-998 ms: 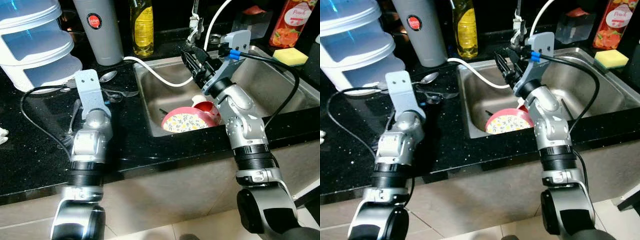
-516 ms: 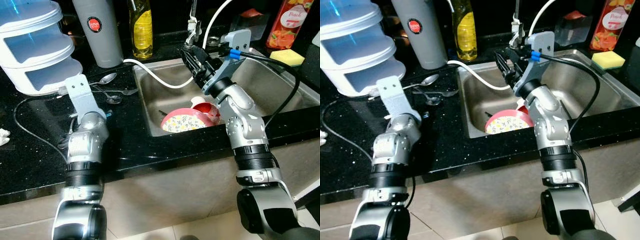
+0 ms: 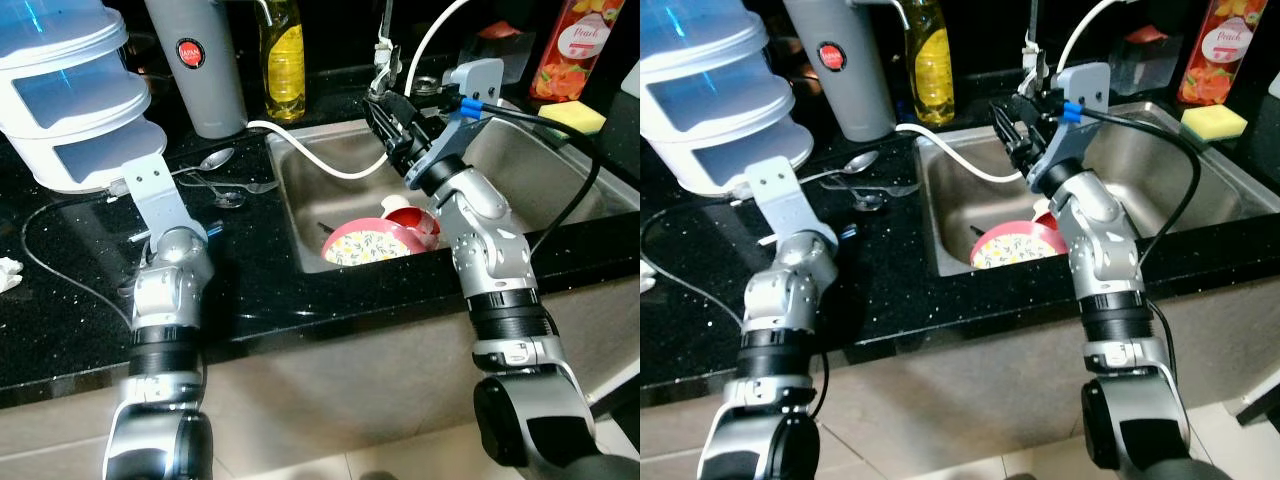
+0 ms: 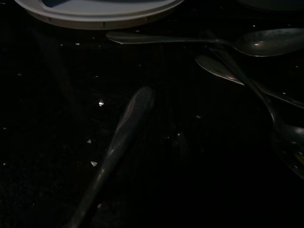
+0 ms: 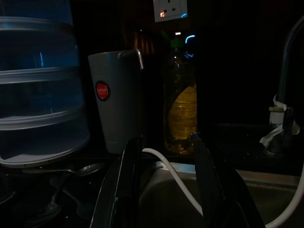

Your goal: Kitchen organization

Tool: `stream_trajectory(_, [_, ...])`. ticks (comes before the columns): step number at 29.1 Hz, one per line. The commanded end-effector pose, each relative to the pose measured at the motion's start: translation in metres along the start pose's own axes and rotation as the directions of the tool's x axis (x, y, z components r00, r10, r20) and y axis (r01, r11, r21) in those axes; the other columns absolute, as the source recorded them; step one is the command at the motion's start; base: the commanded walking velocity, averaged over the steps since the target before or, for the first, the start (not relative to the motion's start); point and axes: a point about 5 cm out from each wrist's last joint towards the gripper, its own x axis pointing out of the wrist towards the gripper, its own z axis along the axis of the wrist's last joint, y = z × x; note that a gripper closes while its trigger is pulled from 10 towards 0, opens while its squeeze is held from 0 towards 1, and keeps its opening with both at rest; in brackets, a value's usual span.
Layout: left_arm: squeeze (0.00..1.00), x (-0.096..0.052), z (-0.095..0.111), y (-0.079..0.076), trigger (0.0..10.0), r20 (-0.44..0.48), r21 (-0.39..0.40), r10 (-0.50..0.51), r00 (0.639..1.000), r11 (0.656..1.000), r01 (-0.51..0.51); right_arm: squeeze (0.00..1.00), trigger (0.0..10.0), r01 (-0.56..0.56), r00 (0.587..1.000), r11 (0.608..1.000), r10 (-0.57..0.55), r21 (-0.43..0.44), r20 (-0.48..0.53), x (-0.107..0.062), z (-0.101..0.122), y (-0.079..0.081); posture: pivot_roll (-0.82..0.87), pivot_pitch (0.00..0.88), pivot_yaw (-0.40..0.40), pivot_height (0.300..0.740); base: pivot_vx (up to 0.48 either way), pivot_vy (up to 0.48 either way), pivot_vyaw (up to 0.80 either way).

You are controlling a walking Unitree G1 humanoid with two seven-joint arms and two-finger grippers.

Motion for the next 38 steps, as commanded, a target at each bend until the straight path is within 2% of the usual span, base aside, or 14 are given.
stream_trajectory(1, [1.0,0.0,0.0,0.004,10.0,-0.014,-0.007,0.027,1.0,1.0,-0.027,0.0,10.0,-0.012,1.0,1.0,0.012,-0.001,0.013,0.002,0.004,0.003,-0.1,0.0,0.046,0.74,0.0,0.0,0.0])
stream_trajectory(4, [1.0,0.002,-0.01,0.006,10.0,-0.094,-0.059,0.029,0.995,0.998,-0.035,0.0,10.0,-0.015,1.0,1.0,0.015,-0.001,0.015,0.003,0.004,0.004,-0.11,0.0,0.048,0.74,0.0,0.0,0.0])
stream_trajectory(5, [0.0,0.003,-0.014,0.006,10.0,-0.124,-0.079,0.025,0.992,0.996,-0.035,0.0,10.0,-0.015,1.0,1.0,0.015,-0.001,0.015,0.003,0.004,0.004,-0.11,0.0,0.048,0.74,0.0,0.0,0.0])
stream_trajectory(6, [0.0,0.002,-0.025,0.005,10.0,-0.189,-0.141,0.001,0.982,0.99,-0.028,0.0,10.0,-0.015,1.0,1.0,0.015,-0.003,0.016,0.003,0.004,0.004,-0.11,0.0,0.047,0.74,0.0,0.0,0.0])
stream_trajectory(11, [0.0,0.0,-0.037,0.002,10.0,-0.264,-0.182,-0.03,0.964,0.983,-0.019,0.0,10.0,-0.015,1.0,1.0,0.015,-0.005,0.015,0.003,0.005,0.003,-0.11,0.0,0.046,0.74,0.0,0.0,0.0])
stream_trajectory(12, [0.0,0.0,-0.044,0.003,0.6,-0.285,-0.13,-0.02,0.958,0.991,-0.018,0.0,10.0,-0.016,1.0,1.0,0.016,-0.005,0.016,0.003,0.005,0.003,-0.11,0.0,0.047,0.74,0.0,0.0,0.0])
stream_trajectory(13, [0.0,0.0,-0.044,0.003,0.6,-0.285,-0.13,-0.02,0.958,0.991,-0.018,0.0,10.0,-0.016,1.0,1.0,0.016,-0.005,0.016,0.003,0.005,0.003,-0.11,0.0,0.047,0.74,0.0,0.0,0.0])
stream_trajectory(14, [0.0,0.0,-0.049,0.006,0.0,-0.289,-0.081,0.003,0.957,0.996,-0.028,0.0,10.0,-0.019,1.0,1.0,0.019,-0.005,0.016,0.003,0.005,0.004,-0.1,0.0,0.048,0.74,0.0,0.0,0.0])
stream_trajectory(23, [0.0,0.003,-0.062,0.018,0.0,-0.301,0.045,0.066,0.951,0.997,-0.055,0.0,10.0,-0.021,1.0,1.0,0.021,-0.003,0.018,0.003,0.004,0.005,-0.1,0.0,0.052,0.74,0.0,0.0,0.0])
stream_trajectory(28, [0.0,0.004,-0.059,0.021,0.0,-0.255,0.097,0.087,0.963,0.993,-0.064,0.0,10.0,-0.017,1.0,1.0,0.017,-0.003,0.017,0.002,0.004,0.004,-0.1,0.0,0.051,0.74,0.0,0.0,0.0])
stream_trajectory(30, [0.0,0.005,-0.044,0.02,0.0,-0.144,0.153,0.083,0.986,0.986,-0.06,0.0,10.0,-0.016,1.0,1.0,0.016,-0.003,0.016,0.002,0.004,0.003,-0.1,0.0,0.048,0.74,0.0,0.0,0.0])
stream_trajectory(32, [0.0,0.005,-0.036,0.018,0.0,-0.092,0.178,0.074,0.993,0.982,-0.057,0.0,10.0,-0.016,1.0,1.0,0.016,-0.003,0.016,0.002,0.004,0.003,-0.1,0.0,0.046,0.74,0.0,0.0,0.0])
stream_trajectory(33, [0.0,0.004,-0.025,0.015,10.0,-0.033,0.199,0.064,0.997,0.978,-0.056,0.0,10.0,-0.016,1.0,1.0,0.016,-0.003,0.016,0.002,0.004,0.003,-0.1,0.0,0.046,0.74,0.0,0.0,0.0])
stream_trajectory(38, [0.0,-0.001,0.003,0.005,10.0,0.082,0.25,0.011,0.997,0.968,-0.031,0.0,10.0,-0.017,1.0,1.0,0.017,-0.001,0.016,0.003,0.004,0.004,-0.1,0.0,0.045,0.74,0.0,0.0,0.0])
